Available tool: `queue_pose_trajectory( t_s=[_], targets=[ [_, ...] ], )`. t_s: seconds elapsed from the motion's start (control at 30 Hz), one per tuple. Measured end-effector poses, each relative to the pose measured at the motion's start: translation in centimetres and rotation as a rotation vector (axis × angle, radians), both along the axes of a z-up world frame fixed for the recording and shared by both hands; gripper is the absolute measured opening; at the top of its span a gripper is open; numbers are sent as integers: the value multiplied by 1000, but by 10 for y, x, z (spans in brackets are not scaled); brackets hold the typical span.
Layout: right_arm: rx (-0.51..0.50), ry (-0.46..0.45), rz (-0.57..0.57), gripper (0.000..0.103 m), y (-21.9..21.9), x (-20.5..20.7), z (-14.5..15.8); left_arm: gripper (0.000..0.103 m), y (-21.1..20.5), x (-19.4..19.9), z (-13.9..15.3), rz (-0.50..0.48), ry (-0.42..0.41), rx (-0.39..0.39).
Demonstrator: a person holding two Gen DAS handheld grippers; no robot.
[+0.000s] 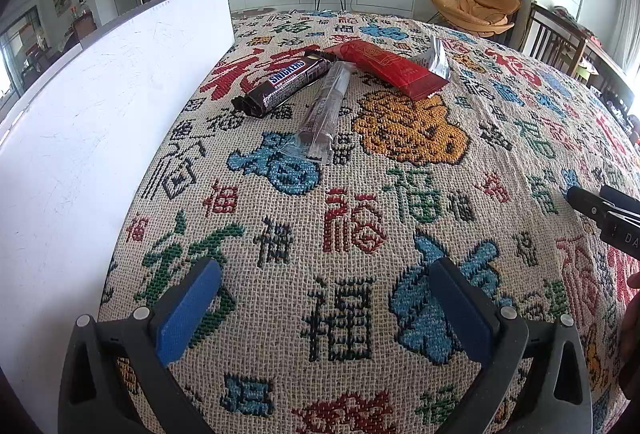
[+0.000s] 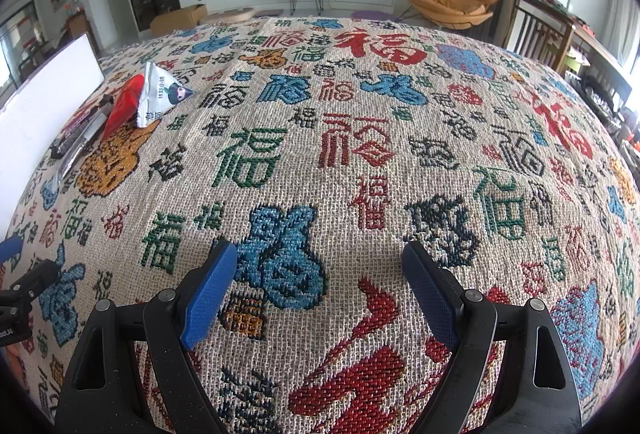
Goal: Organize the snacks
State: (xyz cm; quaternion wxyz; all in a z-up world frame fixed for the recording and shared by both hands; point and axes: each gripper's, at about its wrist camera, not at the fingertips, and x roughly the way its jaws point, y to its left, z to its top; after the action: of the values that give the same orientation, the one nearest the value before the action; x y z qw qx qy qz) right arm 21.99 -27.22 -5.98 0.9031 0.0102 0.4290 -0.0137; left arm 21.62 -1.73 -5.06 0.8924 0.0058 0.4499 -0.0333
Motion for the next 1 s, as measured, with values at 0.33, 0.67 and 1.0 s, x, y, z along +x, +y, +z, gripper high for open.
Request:
queue_pose_trajectory(
  t_s=[0.33, 0.67, 1.0],
  targets=[
    [0, 0, 0, 87, 0, 0, 0, 103, 0, 0, 0, 0, 0, 0],
    [1, -1, 0, 87, -1, 0, 0, 103, 0, 0, 0, 0, 0, 0],
    [4, 0, 2, 88, -1, 0, 0, 103, 10, -39, 1, -82, 1, 3]
  ],
)
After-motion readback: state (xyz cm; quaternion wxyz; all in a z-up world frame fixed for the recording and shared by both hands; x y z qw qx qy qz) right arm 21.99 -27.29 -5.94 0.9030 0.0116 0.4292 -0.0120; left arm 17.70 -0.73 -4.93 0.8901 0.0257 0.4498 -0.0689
